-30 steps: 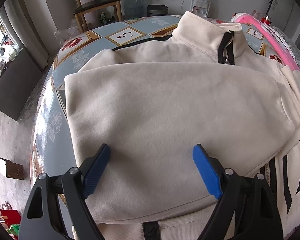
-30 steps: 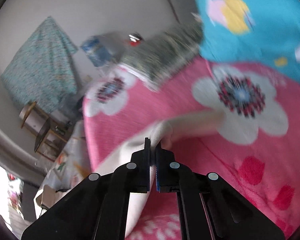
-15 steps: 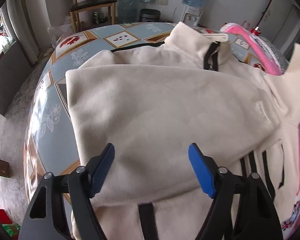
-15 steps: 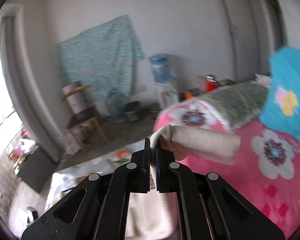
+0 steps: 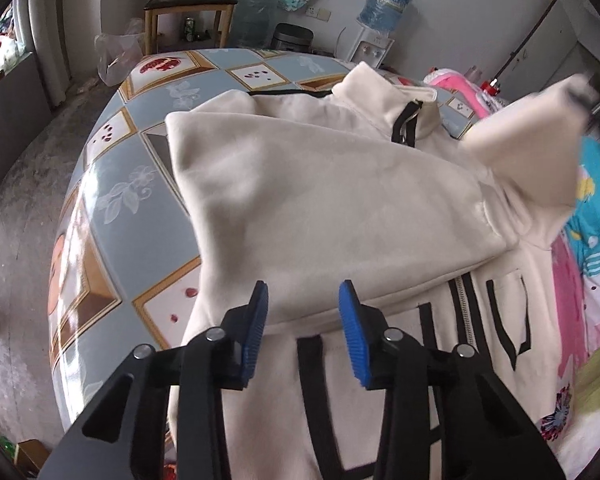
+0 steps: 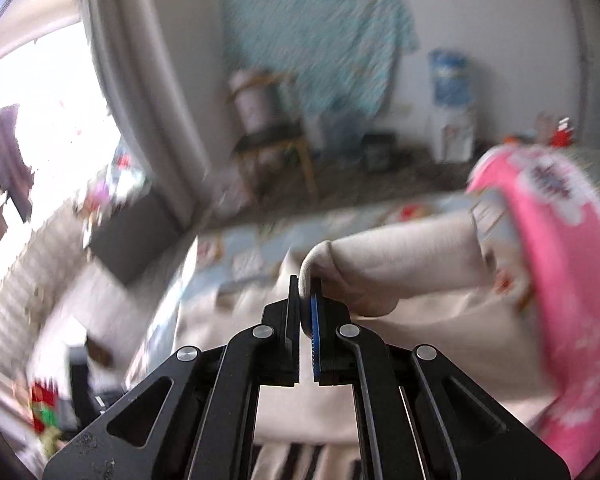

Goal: Fold large clothes
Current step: 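Carry the held jacket side across the front with the right gripper and release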

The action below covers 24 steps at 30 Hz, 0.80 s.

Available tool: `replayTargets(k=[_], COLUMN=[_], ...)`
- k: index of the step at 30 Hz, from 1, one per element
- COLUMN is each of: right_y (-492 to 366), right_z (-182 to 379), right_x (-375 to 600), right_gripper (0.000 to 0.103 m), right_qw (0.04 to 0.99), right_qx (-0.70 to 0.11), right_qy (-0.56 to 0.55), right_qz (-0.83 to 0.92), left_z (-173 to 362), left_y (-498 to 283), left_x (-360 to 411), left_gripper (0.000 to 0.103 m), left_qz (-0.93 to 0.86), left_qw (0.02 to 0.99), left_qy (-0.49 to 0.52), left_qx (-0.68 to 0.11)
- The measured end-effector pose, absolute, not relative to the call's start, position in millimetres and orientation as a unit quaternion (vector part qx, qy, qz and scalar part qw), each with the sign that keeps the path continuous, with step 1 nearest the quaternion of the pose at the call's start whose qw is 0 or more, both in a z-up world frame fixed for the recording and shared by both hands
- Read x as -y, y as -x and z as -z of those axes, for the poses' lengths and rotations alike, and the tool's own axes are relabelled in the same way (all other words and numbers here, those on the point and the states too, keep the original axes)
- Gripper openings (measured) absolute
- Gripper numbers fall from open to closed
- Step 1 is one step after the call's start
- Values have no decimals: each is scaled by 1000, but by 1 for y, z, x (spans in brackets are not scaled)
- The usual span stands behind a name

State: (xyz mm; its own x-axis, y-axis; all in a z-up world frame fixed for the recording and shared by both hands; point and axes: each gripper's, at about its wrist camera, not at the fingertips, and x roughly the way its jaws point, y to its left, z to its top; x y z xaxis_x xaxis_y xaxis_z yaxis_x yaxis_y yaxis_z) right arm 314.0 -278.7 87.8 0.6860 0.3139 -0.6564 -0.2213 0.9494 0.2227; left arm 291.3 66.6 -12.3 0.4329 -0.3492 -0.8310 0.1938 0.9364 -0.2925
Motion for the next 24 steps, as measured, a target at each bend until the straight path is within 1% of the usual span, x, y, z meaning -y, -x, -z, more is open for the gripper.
replayTargets(k=[1,3,5,6,8,10,13,16,18,20,24], right_y=[-317,-319,-316,-309,-299,-291,-275,-258,-249,-240,-215], right_z=[-69,-32,-7,2,7,5,-1,1,6,10,23], right_x=[266,244,230,224,220,233,261,299,319,340,372], right_gripper=[10,14,34,38,52,57,57,57,55,49,49], right_qw=[904,882,861,853,843,837,837,844,850,855,865], right_qx=[-393,-435,-467,-475,-480,-476,-464,-459,-459,-460,-460], right_qy=[-57,-48,-44,-45,-54,-80,-123,-160,-166,-166,-161], right_qz=[-158,-176,-198,-211,-236,-259,-261,-227,-196,-170,-120], left_z=[10,4,-1,-3,-7,-11,-13,-9,-2,12,33], left_y=[-289,-287,-285,-286,-286,-288,-296,-311,-325,-342,-365], left_x=[-69,-73,-77,-78,-78,-75,-63,-51,-41,-30,-19], left_gripper=[36,36,36,36,36,36,36,36,36,36,36], left_qz=[162,165,170,174,181,192,209,212,213,211,183], left_qw=[844,846,847,847,847,845,840,834,826,811,800], left_qy=[80,86,97,102,109,113,120,126,132,144,154], left_qx=[-504,-499,-493,-492,-488,-486,-486,-493,-504,-526,-551])
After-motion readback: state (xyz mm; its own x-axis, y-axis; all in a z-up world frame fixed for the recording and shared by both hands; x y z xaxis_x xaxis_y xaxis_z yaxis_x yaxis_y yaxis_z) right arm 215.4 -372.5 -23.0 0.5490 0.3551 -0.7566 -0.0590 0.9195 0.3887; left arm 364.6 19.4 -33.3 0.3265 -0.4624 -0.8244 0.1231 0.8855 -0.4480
